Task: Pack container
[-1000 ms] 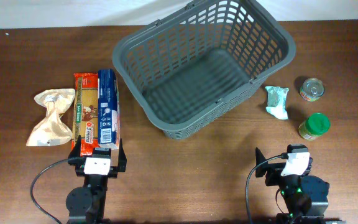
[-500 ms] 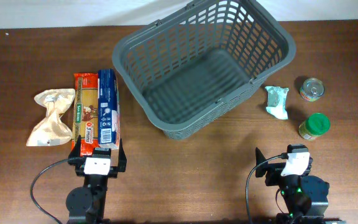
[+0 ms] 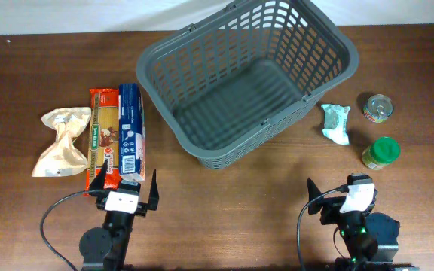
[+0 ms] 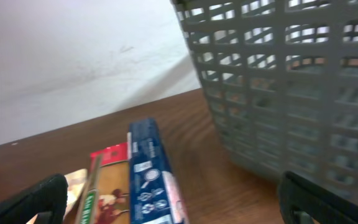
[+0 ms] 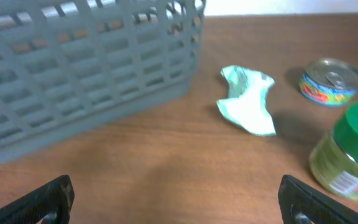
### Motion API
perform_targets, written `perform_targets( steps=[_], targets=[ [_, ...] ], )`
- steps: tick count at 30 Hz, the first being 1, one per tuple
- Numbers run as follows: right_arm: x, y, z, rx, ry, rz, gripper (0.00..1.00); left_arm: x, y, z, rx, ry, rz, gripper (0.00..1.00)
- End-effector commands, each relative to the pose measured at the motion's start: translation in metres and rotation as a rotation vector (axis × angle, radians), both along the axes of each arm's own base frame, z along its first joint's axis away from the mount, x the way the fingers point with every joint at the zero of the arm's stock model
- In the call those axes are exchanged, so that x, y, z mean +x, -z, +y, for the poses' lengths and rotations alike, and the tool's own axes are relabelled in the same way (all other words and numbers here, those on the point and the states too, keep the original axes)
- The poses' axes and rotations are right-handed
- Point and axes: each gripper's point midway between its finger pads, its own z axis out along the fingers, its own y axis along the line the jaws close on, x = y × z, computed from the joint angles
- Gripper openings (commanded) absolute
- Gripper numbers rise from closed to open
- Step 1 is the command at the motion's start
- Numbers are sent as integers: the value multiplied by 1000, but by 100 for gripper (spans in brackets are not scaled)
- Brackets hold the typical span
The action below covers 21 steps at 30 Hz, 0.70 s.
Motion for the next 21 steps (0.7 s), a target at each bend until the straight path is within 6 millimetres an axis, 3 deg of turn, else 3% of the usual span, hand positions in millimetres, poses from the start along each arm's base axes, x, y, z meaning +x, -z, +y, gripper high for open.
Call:
perform_targets(
  steps=[1,6,9,12,17,21],
  targets=[
    [1,-24,10,135,-15,-61,99,-3,-6,-10,-55,56,9,99],
    [-6,-101,-10,126,96,-236,99,-9,-20,-7,-80,35,83,99],
    [-16,-138,-20,115,154,-262,99,-10,-40,3,-71,-25,111,99],
    [-18,-150,-26,103,192,-174,99,-4,-65,15,-59,-86,115,99],
    [0,-151,-29,85,219,114,99,18,-96,42,-57,-193,178,99],
    [25,-181,-22,96,183,253,99,42,-117,52,-26,-148,274,99]
  ],
)
